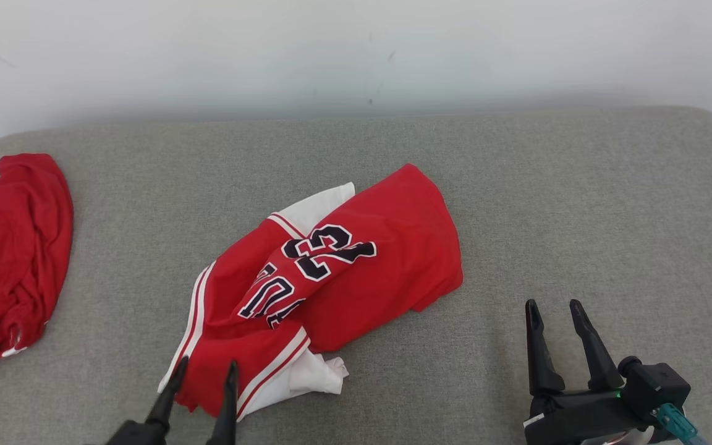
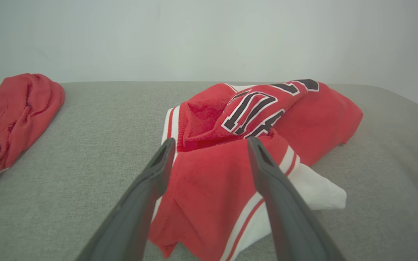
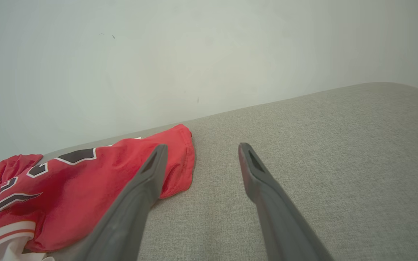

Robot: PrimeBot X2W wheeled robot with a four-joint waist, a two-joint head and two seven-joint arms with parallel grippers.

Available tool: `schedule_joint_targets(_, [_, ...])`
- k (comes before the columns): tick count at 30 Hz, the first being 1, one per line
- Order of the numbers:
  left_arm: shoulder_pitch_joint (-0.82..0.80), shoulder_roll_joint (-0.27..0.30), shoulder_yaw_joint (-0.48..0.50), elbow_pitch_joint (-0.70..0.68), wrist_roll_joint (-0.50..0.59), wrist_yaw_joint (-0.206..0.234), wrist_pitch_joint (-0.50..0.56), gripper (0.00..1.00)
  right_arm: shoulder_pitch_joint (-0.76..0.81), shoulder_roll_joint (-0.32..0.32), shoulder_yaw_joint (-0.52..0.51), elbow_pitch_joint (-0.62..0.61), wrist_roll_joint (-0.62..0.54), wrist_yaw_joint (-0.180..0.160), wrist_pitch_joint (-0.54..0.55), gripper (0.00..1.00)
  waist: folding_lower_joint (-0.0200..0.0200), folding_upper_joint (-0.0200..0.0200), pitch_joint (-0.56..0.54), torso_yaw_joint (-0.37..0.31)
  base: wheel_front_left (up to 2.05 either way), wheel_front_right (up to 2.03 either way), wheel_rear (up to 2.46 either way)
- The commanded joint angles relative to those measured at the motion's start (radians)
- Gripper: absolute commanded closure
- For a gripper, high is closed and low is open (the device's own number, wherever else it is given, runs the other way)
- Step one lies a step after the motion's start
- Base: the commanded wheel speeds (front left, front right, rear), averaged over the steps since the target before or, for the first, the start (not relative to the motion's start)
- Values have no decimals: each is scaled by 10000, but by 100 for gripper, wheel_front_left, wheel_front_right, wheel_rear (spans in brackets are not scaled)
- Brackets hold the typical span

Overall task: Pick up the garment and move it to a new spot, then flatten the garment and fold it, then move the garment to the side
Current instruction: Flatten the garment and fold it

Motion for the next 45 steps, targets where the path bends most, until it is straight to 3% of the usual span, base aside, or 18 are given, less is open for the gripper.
schedule_joint_targets(1, [182,-69,-36,106,11,-49,-36,0,71,24,-16,-2,-54,-22,-5,0,0,0,6,-30,0,0,0])
schedule_joint_targets(20, [-1016,-209,-616,3378,651,-181,-35,0,-81,26,127,79,-281,-22,-4,0,0,0,191,-816,0,0,0])
schedule_joint_targets(22, [-1182,-255,-629,3552,685,-196,-35,100,-12,26,100,61,-294,-22,-5,0,0,0,152,-847,0,0,0])
schedule_joint_targets(29, [-940,-342,-554,2851,197,-262,-35,100,237,26,-65,67,-233,-22,-5,0,0,0,-244,-495,0,0,0])
schedule_joint_targets(36, [-197,456,-573,1254,-348,-234,38,100,435,24,-44,52,-55,-22,-5,0,0,0,-549,174,0,0,0])
schedule_joint_targets(44, [912,1110,-284,-531,-875,-173,1012,100,433,23,4,77,91,-22,-5,0,0,0,-459,434,0,0,0])
schedule_joint_targets(45, [957,1133,-289,-607,-854,-143,1041,86,421,21,8,92,93,-22,-5,0,0,0,-445,427,0,0,0])
